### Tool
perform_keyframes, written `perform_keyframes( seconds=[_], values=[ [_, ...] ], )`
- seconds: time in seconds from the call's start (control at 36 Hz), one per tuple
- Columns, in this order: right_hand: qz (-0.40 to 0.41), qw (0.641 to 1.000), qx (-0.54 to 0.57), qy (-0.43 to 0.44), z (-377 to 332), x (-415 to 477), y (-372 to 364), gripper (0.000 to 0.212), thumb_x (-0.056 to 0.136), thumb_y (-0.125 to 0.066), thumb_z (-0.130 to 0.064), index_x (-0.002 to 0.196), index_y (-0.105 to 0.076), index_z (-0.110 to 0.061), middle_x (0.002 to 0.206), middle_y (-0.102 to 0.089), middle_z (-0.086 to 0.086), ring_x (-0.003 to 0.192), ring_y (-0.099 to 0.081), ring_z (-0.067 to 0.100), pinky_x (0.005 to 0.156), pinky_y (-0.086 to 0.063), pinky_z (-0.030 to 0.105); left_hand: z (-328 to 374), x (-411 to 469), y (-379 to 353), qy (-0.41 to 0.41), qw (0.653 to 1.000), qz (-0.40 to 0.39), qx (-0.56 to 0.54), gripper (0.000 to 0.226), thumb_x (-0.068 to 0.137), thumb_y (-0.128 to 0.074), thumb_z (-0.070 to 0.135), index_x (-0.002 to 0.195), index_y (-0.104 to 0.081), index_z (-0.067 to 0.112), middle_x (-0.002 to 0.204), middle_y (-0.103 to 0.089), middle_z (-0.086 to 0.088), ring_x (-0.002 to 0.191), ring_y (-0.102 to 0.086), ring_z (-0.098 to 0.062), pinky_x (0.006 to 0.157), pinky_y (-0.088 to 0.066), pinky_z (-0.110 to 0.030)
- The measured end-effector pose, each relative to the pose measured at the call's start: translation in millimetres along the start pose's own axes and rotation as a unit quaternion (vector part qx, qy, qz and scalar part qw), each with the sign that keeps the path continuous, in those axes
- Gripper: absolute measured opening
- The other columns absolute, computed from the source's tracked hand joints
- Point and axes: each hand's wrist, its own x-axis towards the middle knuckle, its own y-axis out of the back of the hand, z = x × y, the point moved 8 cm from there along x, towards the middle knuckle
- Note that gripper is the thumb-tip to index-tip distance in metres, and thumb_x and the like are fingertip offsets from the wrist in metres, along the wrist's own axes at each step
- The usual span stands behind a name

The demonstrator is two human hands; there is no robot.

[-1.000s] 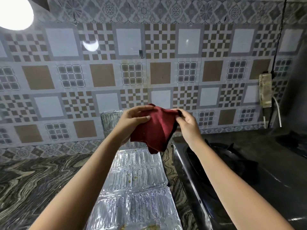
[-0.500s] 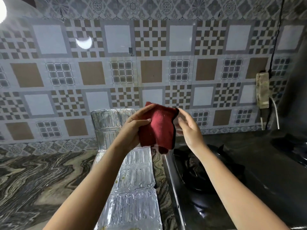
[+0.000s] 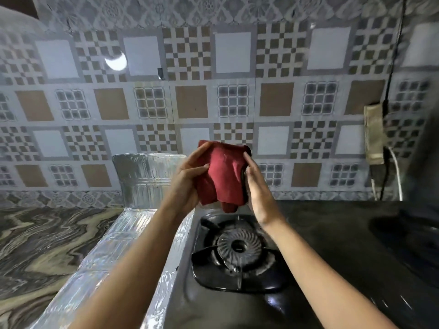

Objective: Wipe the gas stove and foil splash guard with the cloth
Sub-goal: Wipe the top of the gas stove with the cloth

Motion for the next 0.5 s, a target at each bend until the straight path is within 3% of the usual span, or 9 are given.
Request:
perform_keyframes(
  seconds=[0.11, 0.17, 0.25, 0.36, 0.44, 0.5],
  values=[
    [-0.010, 1.000, 0.003, 0.009, -1.0, 3.4, 15.2, 0.043, 0.098, -0.034, -0.028, 0.140, -0.029, -0.030, 0.143, -0.031, -0.014, 0.122, -0.034, -0.012, 0.097, -0.033, 0.003, -15.3, -0.9, -7.3, 0.023, 0.998, 0.012, 0.059, 0.048, 0.083, -0.043, -0.013, 0.121, -0.059, 0.013, 0.126, -0.057, -0.012, 0.105, -0.057, -0.025, 0.080, -0.056, -0.029],
    [-0.011, 0.999, 0.029, 0.007, 2.0, 6.9, 20.5, 0.042, 0.096, -0.040, -0.025, 0.138, -0.034, -0.028, 0.136, -0.040, -0.013, 0.114, -0.044, -0.011, 0.097, -0.040, 0.011, -19.2, -1.4, -10.7, 0.021, 0.997, 0.010, 0.070, 0.048, 0.084, -0.044, -0.013, 0.121, -0.059, 0.013, 0.125, -0.058, -0.012, 0.104, -0.058, -0.024, 0.082, -0.056, -0.029],
    [0.005, 0.998, 0.058, -0.002, 7.8, 12.7, 27.7, 0.038, 0.093, -0.050, -0.017, 0.128, -0.046, -0.030, 0.125, -0.054, -0.005, 0.106, -0.058, 0.002, 0.082, -0.051, 0.019, -21.0, -0.6, -11.4, 0.010, 0.997, 0.009, 0.074, 0.046, 0.083, -0.045, -0.012, 0.121, -0.058, 0.011, 0.120, -0.060, -0.009, 0.104, -0.057, -0.022, 0.084, -0.054, -0.030],
    [0.000, 1.000, 0.031, -0.006, 12.0, 22.1, 31.1, 0.031, 0.092, -0.052, -0.013, 0.116, -0.055, -0.032, 0.119, -0.058, 0.001, 0.106, -0.058, 0.014, 0.082, -0.051, 0.023, -14.8, 1.8, 1.1, 0.003, 0.988, 0.046, 0.150, 0.042, 0.084, -0.049, -0.011, 0.114, -0.062, 0.015, 0.120, -0.058, -0.005, 0.103, -0.055, -0.019, 0.076, -0.056, -0.028],
    [-0.013, 1.000, -0.010, -0.002, 11.7, 33.1, 27.2, 0.028, 0.093, -0.048, -0.011, 0.110, -0.058, -0.031, 0.117, -0.059, -0.001, 0.108, -0.057, 0.016, 0.087, -0.051, 0.026, -10.2, 5.6, 12.1, 0.000, 0.981, 0.051, 0.186, 0.044, 0.082, -0.052, -0.013, 0.113, -0.062, 0.017, 0.115, -0.059, 0.001, 0.105, -0.053, -0.019, 0.090, -0.052, -0.036],
    [-0.026, 0.999, -0.009, -0.018, 13.7, 42.3, 21.4, 0.026, 0.094, -0.047, -0.012, 0.107, -0.060, -0.032, 0.117, -0.060, -0.001, 0.107, -0.057, 0.016, 0.087, -0.050, 0.026, -10.3, 9.6, 17.7, 0.016, 0.983, 0.038, 0.181, 0.048, 0.080, -0.055, -0.012, 0.116, -0.061, 0.020, 0.119, -0.055, -0.001, 0.105, -0.054, -0.020, 0.090, -0.053, -0.038]
  ],
)
